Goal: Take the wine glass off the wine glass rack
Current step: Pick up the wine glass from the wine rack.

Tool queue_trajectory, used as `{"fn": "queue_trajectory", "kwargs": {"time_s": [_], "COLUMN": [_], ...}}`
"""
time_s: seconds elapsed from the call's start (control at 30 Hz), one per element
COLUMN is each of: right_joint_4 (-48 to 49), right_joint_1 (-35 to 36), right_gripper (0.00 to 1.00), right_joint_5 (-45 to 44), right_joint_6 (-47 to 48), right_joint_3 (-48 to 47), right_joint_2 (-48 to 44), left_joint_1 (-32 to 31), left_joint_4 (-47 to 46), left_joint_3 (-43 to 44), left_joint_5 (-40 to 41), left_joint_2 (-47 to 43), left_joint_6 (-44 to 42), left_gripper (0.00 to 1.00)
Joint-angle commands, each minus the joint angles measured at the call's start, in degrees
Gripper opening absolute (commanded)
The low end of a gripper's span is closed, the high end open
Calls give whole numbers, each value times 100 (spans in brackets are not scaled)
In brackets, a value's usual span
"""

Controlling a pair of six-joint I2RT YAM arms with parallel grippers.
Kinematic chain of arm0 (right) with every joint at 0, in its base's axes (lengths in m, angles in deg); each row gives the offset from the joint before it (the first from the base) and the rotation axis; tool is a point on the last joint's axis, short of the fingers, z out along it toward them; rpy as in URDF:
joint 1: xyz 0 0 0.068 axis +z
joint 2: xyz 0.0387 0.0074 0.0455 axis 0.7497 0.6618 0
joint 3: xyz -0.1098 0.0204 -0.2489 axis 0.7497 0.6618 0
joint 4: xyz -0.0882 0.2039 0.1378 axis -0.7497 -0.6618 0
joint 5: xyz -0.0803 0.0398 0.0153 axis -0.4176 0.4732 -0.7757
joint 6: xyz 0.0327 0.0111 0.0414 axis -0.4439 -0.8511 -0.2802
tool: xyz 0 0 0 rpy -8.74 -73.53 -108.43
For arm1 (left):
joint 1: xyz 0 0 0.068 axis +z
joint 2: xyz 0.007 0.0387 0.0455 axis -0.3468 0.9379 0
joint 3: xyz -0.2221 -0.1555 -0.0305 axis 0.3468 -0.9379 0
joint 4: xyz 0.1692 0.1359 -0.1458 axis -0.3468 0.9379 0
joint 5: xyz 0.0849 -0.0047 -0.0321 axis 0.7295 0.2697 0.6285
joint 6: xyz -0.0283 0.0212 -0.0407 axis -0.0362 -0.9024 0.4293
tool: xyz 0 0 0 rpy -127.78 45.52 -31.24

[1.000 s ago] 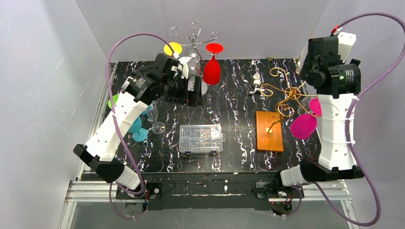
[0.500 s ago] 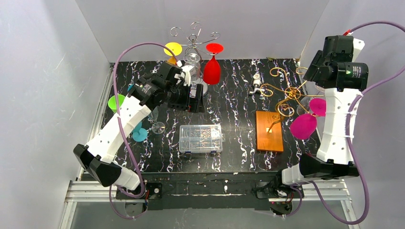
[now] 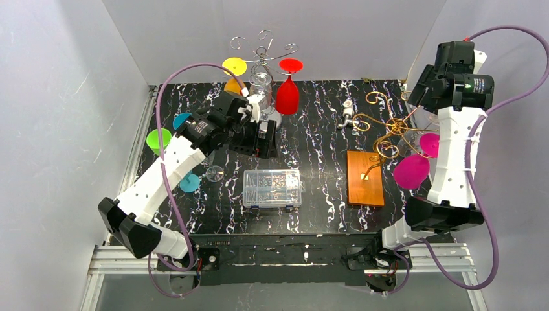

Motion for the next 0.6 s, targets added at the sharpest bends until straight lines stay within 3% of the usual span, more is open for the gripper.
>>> {"fn": "queue_trajectory", "kwargs": {"time_s": [0.0, 0.57], "right_joint_4": [-134, -181], "right_joint_1": [-122, -199], "right_gripper": [98, 95], "right_joint_5": [-15, 107], "right_joint_6": [-189, -275], "right_joint_3": [-355, -81], "right_joint_2": [8, -115], "left_joint_1": [-55, -374], "left_joint_4": [-118, -95], "left_joint_3": [-103, 26], "left_joint_5": [-22, -32], "left_joint_2": [-201, -79], "left_joint_6": [-116, -135], "left_gripper": [98, 98]}}
